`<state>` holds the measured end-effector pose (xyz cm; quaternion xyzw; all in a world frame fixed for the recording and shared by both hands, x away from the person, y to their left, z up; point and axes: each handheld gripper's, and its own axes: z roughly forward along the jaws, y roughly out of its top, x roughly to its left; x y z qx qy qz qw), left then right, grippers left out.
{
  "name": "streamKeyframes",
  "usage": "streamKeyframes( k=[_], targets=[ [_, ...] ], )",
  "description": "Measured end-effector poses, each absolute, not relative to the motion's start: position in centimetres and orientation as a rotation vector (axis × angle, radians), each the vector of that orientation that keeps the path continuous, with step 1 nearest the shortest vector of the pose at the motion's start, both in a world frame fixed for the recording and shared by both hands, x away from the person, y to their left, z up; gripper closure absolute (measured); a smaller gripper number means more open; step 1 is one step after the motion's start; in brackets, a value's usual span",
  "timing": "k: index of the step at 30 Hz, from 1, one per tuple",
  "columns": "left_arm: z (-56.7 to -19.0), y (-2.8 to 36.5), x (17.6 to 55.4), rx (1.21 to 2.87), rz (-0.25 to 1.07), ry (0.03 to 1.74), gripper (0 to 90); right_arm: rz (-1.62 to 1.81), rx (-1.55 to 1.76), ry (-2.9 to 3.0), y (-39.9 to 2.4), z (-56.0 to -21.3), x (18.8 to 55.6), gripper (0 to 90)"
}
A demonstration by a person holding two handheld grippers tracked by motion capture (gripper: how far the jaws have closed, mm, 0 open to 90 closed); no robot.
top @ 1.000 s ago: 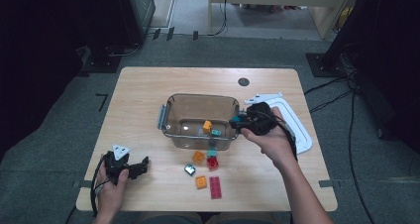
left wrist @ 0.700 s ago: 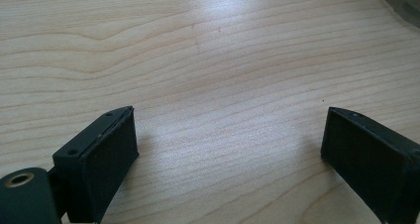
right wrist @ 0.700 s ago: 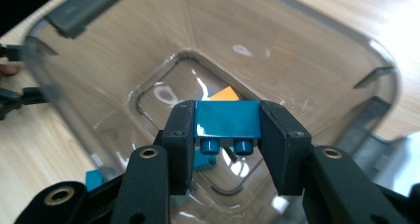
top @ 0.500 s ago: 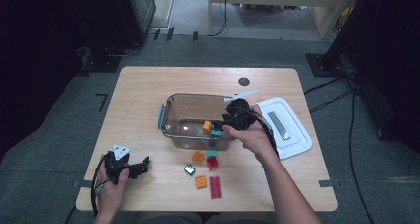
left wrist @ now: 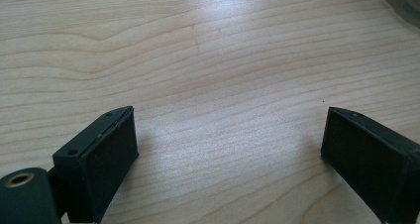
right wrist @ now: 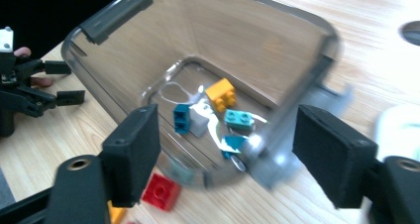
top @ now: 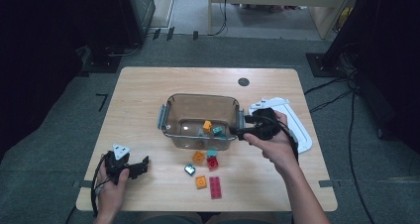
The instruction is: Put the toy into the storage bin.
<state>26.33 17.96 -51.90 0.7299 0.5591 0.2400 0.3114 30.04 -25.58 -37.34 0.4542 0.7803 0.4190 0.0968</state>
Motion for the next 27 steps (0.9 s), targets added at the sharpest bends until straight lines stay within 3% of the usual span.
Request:
streamKeyframes(
  k=[5, 14, 27],
  targets=[
    [-51.9, 17.9, 26.3, 1.922, 0.633, 1.478, 7.3, 1.21, 1.358, 2.264, -27.5, -38.2, 28.1, 17.2],
    [-51.9, 18.0, 26.3, 1.926, 0.632, 1.477, 7.3, 1.197, 1.444, 2.194, -30.1, -42.3, 25.1, 17.0],
    [-51.9, 18.0, 26.3, 1.928, 0.632, 1.476, 7.3, 1.214, 1.516, 2.215, -28.3, -48.4, 23.3, 39.9]
  ],
)
